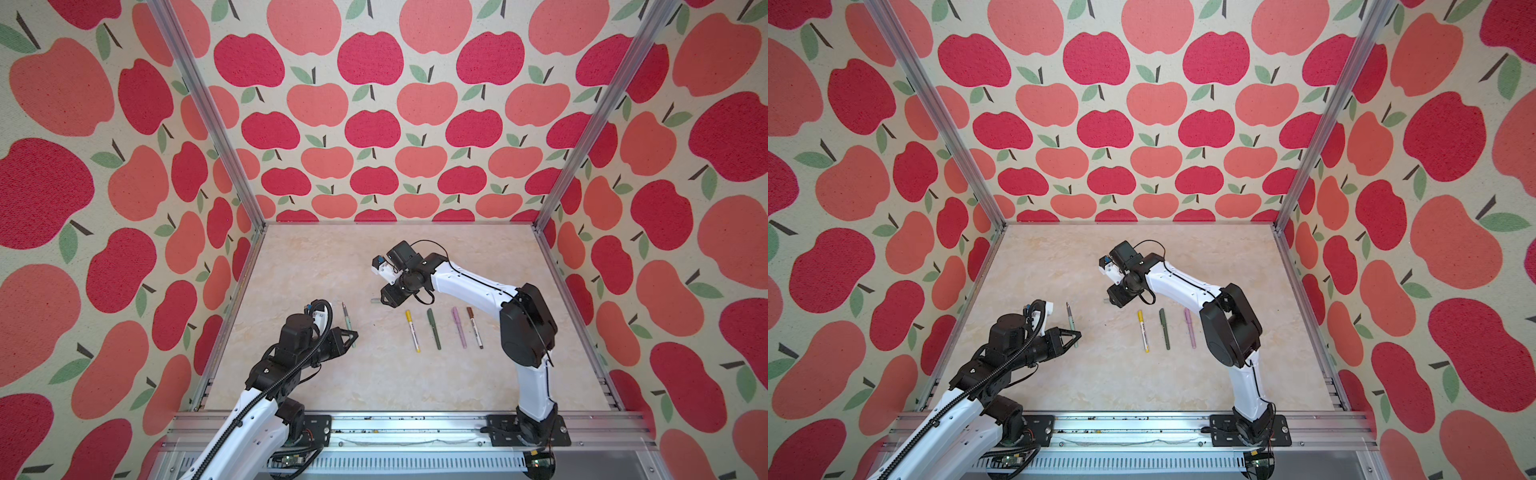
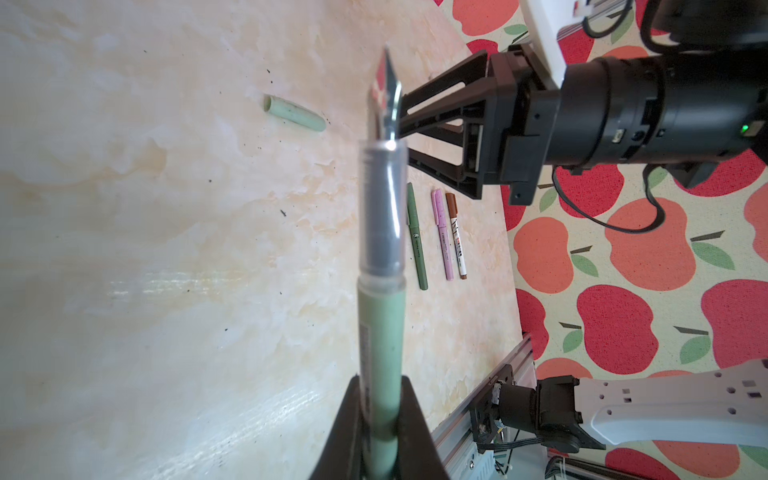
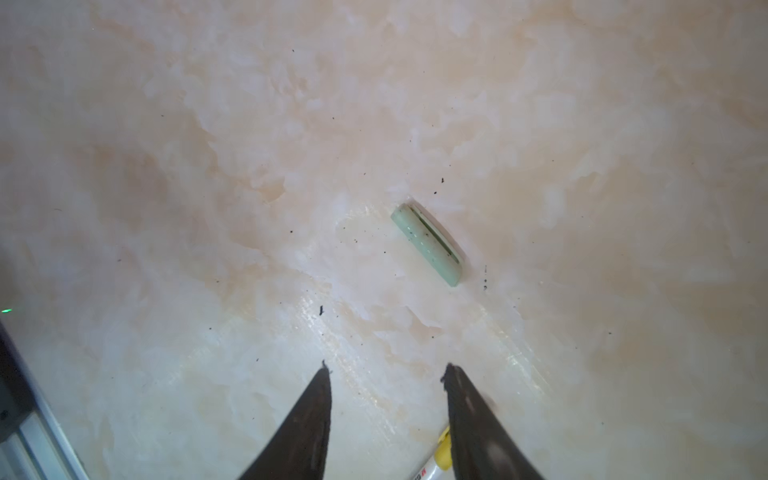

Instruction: Insert the pens into the pen caps

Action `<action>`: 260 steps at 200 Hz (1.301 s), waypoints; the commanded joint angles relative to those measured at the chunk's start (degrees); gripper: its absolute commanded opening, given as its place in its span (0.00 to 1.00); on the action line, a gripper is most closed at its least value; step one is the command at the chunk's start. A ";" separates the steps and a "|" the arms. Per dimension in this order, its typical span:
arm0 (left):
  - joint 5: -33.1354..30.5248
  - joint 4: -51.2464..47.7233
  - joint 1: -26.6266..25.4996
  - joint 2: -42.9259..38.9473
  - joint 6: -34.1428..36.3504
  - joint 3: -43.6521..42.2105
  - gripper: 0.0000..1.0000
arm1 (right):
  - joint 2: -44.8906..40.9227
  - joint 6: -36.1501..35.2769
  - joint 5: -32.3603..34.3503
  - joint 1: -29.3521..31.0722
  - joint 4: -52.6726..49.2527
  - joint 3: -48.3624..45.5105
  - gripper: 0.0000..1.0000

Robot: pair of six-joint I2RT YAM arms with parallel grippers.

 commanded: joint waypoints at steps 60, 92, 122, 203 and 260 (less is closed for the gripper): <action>-1.33 -1.20 0.51 -5.27 -2.99 -3.60 0.00 | 14.78 -9.71 8.30 1.76 -9.35 17.39 0.52; -0.88 0.65 0.60 -4.91 -3.27 -4.59 0.00 | 18.83 -10.58 9.23 1.98 -10.92 22.16 0.54; -0.79 0.97 0.69 -5.18 -3.23 -4.59 0.00 | 22.10 -11.02 9.80 2.25 -12.88 25.65 0.53; -0.60 1.49 1.13 -5.00 -2.83 -4.12 0.00 | 23.73 -9.06 7.79 2.06 -13.60 25.76 0.34; -0.80 0.53 1.13 -5.53 -3.09 -2.98 0.00 | 23.25 -0.16 4.51 1.07 -14.45 26.29 0.24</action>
